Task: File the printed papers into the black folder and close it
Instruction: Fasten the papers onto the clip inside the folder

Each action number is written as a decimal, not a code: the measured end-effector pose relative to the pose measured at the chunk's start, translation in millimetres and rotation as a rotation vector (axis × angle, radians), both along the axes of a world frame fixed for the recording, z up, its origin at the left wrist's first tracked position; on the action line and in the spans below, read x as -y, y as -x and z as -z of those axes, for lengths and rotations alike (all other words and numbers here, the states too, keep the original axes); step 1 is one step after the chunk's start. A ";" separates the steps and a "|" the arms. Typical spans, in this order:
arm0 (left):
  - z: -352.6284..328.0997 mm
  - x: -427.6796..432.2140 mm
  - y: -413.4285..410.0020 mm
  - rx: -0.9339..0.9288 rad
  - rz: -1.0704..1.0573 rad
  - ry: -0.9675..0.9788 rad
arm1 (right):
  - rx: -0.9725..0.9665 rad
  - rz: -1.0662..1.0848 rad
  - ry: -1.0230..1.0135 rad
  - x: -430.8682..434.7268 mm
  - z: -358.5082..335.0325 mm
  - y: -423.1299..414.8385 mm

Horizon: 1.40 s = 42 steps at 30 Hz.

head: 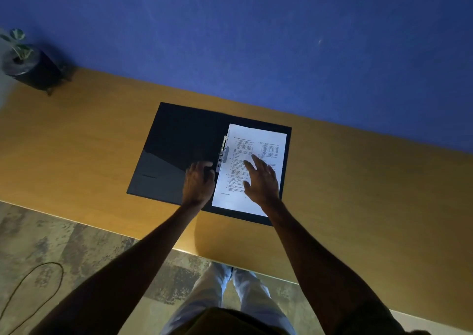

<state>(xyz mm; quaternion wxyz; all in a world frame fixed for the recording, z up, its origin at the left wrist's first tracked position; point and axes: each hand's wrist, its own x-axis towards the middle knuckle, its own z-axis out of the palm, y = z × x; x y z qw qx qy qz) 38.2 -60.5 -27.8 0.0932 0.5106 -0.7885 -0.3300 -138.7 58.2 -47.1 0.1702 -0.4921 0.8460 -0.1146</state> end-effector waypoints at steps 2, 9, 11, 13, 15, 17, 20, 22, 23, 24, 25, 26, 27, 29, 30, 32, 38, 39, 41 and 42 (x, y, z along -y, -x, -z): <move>8.6 12.2 6.7 0.040 0.120 0.011 | 0.003 -0.005 -0.016 1.6 -1.3 -0.9; 15.1 43.7 26.0 0.099 0.304 0.068 | 0.017 -0.012 -0.019 14.1 -4.5 0.9; 14.2 50.9 32.1 0.099 0.328 0.082 | 0.014 -0.016 -0.027 17.1 -2.2 1.4; 13.7 57.9 38.9 0.091 0.346 0.094 | 0.003 -0.016 -0.036 18.2 2.4 1.5; 14.6 66.1 45.2 0.083 0.363 0.097 | 0.000 -0.017 -0.036 17.9 6.4 1.5; 16.8 74.8 50.5 0.074 0.385 0.093 | -0.001 -0.021 -0.029 16.6 9.5 1.5; 19.5 83.7 60.4 0.066 0.418 0.080 | 0.001 -0.017 -0.013 15.0 12.8 0.9; 19.6 85.1 68.4 0.067 0.429 0.031 | 0.007 -0.015 -0.005 14.5 15.2 1.1; 18.7 84.9 72.1 0.066 0.434 0.001 | 0.010 -0.015 -0.004 14.4 16.1 1.1; 17.5 84.7 75.1 0.059 0.434 -0.024 | 0.013 -0.012 -0.004 14.3 16.7 1.1; 16.9 84.9 77.1 0.047 0.431 -0.043 | 0.017 -0.008 -0.003 14.3 17.5 1.1; 16.9 85.1 78.1 0.033 0.424 -0.053 | 0.020 -0.003 -0.002 14.3 18.0 1.0; 16.0 85.4 78.8 0.021 0.414 -0.057 | 0.023 0.000 0.000 14.2 18.3 0.8; 15.1 87.1 79.0 -0.002 0.391 -0.043 | 0.027 0.003 0.002 14.4 19.0 0.5; 13.6 87.6 78.5 -0.018 0.379 -0.038 | 0.027 0.005 0.003 14.5 19.0 0.4; 9.9 87.4 76.0 -0.061 0.368 -0.029 | 0.027 0.007 0.006 14.1 19.6 0.4; 0.3 79.9 55.5 -0.160 0.359 0.059 | 0.029 0.002 0.029 13.1 19.6 -0.2; 2.2 77.9 50.6 -0.170 0.364 0.065 | 0.029 0.003 0.027 13.5 19.2 -0.4; 7.2 73.0 40.2 -0.191 0.382 0.058 | 0.029 0.005 0.024 13.9 19.3 -1.0; 9.0 70.4 35.1 -0.199 0.389 0.045 | 0.030 0.005 0.020 13.8 19.4 -1.3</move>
